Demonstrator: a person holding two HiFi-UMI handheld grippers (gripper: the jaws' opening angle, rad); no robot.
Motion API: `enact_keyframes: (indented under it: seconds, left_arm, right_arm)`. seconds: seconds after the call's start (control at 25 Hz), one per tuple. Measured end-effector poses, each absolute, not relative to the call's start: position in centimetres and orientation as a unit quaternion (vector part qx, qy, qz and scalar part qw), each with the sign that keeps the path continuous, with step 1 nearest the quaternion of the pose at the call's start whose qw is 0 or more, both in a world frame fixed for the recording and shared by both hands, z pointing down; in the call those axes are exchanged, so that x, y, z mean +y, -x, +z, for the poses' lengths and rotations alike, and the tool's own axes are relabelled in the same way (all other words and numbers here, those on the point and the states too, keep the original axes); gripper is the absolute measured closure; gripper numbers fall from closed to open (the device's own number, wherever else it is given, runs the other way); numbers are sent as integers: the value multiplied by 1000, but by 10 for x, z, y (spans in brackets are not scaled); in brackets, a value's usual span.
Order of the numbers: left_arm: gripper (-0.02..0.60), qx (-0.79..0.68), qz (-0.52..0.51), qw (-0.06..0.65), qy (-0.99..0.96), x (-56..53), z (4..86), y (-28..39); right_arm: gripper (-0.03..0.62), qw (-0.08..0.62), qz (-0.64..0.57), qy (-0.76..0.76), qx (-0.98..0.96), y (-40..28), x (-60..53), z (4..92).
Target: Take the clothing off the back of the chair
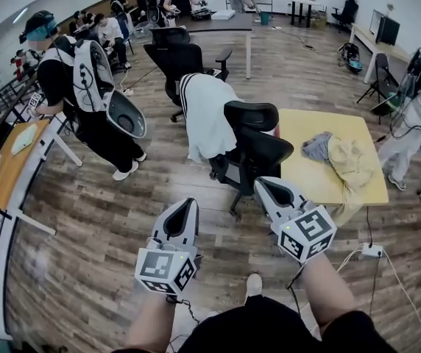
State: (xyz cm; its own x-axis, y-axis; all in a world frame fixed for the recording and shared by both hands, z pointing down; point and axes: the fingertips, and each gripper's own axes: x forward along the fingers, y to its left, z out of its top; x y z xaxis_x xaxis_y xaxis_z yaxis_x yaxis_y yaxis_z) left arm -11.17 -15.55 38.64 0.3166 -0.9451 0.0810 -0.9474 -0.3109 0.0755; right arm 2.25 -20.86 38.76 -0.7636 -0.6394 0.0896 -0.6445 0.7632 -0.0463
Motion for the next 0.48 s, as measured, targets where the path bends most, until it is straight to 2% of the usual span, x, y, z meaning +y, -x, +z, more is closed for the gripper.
enact_keyframes:
  seconds: [0.48]
  left_arm:
    - [563, -605, 4, 55, -794, -224, 386, 97]
  right_arm:
    - [582, 39, 44, -322, -945, -40, -274, 392]
